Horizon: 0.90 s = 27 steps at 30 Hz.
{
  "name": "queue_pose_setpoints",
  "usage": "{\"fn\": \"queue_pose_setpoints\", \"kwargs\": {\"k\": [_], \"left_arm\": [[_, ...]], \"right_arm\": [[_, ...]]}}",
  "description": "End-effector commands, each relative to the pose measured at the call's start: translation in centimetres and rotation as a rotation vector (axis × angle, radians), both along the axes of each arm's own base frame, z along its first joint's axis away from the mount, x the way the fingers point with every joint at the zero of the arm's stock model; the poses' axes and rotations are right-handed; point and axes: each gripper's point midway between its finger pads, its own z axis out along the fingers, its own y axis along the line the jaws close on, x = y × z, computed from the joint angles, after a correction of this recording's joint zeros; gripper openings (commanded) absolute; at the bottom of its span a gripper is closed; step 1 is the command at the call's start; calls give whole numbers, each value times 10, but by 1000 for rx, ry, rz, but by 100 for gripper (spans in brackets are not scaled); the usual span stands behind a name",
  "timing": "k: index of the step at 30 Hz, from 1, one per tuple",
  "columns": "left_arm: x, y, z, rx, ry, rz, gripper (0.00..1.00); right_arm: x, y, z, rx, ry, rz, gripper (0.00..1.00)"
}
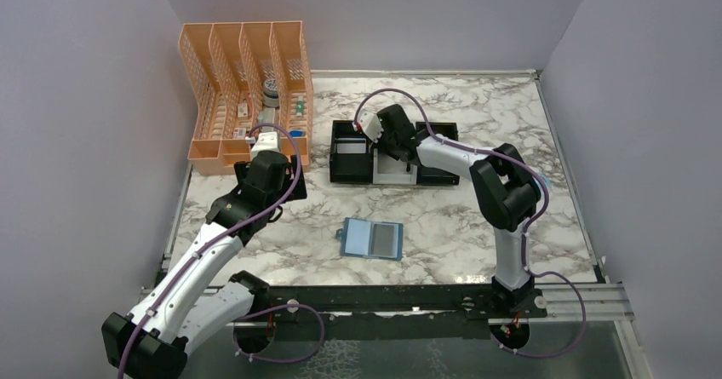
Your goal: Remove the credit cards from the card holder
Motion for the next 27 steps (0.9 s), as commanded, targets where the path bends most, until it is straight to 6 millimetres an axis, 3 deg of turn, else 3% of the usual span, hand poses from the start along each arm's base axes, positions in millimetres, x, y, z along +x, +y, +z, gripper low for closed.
{"fn": "queue_pose_setpoints", "kwargs": {"k": [1, 4, 13, 18, 20, 23, 25, 27], "left_arm": [[2, 2, 7, -4, -25, 4, 99], [3, 1, 6, -4, -20, -2, 99], [2, 2, 7, -5, -26, 4, 99], [3, 1, 7, -6, -24, 2, 99], [3, 1, 5, -3, -16, 1, 99], [4, 0, 3, -2, -7, -1, 99], [4, 0, 1, -1, -1, -1, 99], [4, 0, 1, 1, 1, 1, 99]], "right_arm": [[-6, -1, -6, -13, 30, 20, 25], [-7, -3, -6, -16, 31, 21, 33], [-2, -4, 1, 17, 11, -44, 34], [-15, 2, 11, 221, 64, -219, 33], [-24, 6, 14, 313, 102, -277, 30], [-40, 11, 13, 402, 179, -351, 16], [-45, 8, 8, 436, 199, -412, 6], [-45, 0, 3, 452, 183, -489, 4]]}}
